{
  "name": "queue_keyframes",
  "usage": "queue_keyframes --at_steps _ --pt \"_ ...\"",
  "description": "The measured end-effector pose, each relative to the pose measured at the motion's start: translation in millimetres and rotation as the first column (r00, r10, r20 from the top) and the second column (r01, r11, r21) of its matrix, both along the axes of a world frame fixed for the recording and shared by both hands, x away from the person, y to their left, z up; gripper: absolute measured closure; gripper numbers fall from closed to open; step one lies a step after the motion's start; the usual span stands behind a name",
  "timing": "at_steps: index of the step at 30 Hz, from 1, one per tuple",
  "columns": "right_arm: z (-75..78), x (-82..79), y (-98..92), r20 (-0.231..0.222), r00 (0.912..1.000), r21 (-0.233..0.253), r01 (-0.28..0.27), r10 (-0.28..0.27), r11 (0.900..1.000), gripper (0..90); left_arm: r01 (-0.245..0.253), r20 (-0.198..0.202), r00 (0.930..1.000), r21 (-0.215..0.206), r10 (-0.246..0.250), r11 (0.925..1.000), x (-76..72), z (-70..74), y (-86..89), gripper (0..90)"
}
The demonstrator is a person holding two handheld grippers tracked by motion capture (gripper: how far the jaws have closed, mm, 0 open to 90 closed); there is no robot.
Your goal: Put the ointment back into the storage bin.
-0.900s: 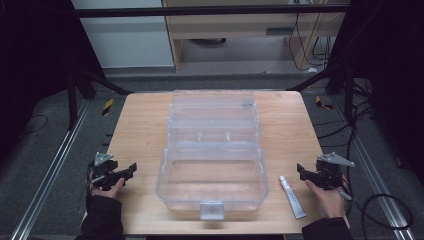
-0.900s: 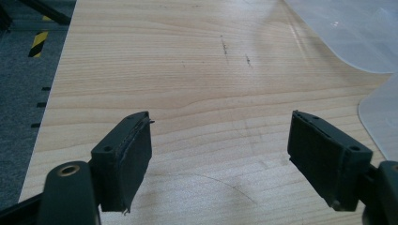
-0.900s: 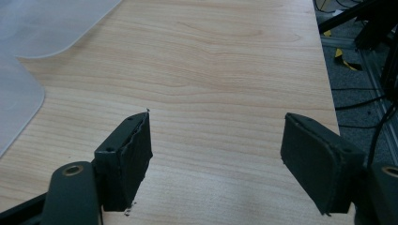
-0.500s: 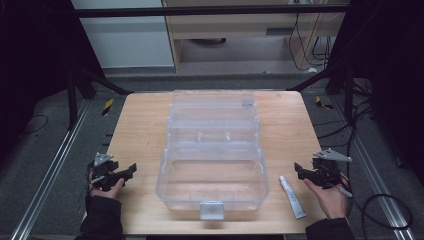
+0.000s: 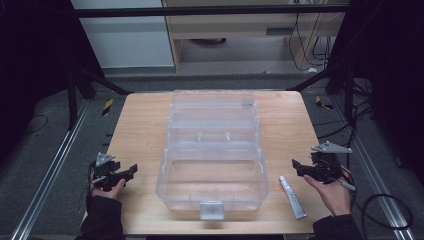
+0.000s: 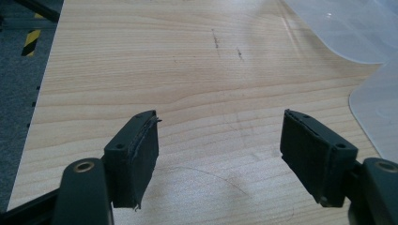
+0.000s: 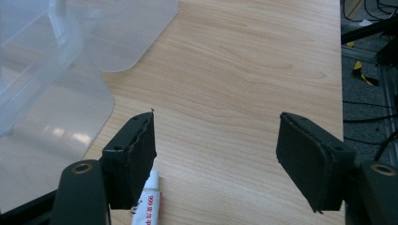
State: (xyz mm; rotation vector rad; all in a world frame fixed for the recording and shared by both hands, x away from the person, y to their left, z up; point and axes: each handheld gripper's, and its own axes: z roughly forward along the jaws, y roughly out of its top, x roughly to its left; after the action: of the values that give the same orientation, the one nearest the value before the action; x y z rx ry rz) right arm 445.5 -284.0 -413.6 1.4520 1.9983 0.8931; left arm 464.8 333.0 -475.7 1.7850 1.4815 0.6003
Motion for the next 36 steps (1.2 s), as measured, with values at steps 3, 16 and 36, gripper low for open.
queue_keyframes --at_steps 3,16,36 --pt "4.5 1.7 1.0 -0.007 0.9998 -0.015 -0.016 0.016 1.0 28.1 0.003 0.0 1.0 0.0 -0.003 1.0 -0.1 0.1 -0.2 28.2" --pt "15.0 3.6 9.7 -0.06 0.9966 -0.032 -0.059 0.057 0.998 27.8 0.016 -0.01 0.9998 0.004 -0.016 0.9999 0.3 -0.4 -2.2 28.5" --pt "8.7 9.1 31.1 -0.265 0.957 -0.065 -0.141 0.119 0.988 36.1 0.034 -0.028 0.9991 0.012 -0.033 0.9994 1.4 -1.7 -4.6 28.5"
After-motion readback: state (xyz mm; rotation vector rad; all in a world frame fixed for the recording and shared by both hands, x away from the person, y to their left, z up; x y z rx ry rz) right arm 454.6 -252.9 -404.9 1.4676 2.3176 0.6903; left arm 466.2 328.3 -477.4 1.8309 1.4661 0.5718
